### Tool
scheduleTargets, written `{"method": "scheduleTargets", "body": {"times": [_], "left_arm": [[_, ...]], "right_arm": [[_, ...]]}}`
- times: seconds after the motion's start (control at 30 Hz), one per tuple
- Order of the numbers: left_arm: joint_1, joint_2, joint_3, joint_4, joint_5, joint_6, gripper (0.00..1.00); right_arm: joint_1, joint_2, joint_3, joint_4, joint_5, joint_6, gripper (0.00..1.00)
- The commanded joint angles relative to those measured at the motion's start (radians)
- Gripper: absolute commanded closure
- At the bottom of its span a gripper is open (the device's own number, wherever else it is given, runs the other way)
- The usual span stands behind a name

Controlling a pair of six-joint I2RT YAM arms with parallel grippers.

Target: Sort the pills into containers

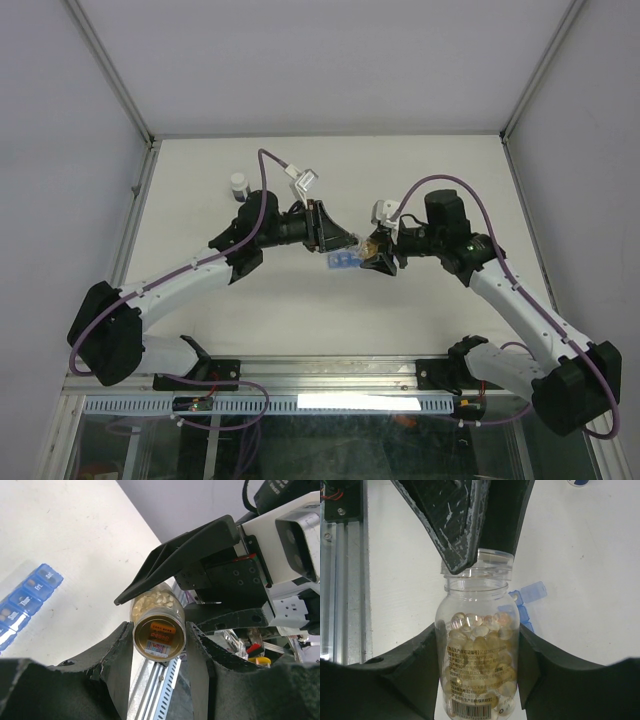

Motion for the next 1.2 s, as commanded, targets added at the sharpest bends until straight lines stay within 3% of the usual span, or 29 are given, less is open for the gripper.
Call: {"method": "scheduleTargets", "body": {"times": [0.0, 0.43, 0.67, 0.93, 1.17], "left_arm": [[-0.027, -0.001, 0.077, -0.092, -0.022, 0.053, 0.83], [-0.051, 0.036, 0.174, -0.288, -0.103, 0.119, 0.84], [-0.052, 0.056, 0.205, -0.315, -0.107, 0.119, 0.85], [-0.071, 0.078, 0.212, -0.324, -0.012, 0.201, 0.86], [-0.074, 0.078, 0.202, -0.346, 0.072, 0.383, 0.88]], "right_arm": [[0.017, 0.004, 0.067, 0.034, 0.031, -0.012, 1.0], [0.03, 0.005, 0.069, 0.037, 0.076, -0.004, 1.0], [0.036, -0.013, 0.06, 0.051, 0.069, -0.002, 1.0], [0.004, -0.01, 0.065, 0.079, -0.078, 0.087, 1.0], [-0.062, -0.018, 0.044, 0.146, -0.231, 0.187, 1.0]]}}
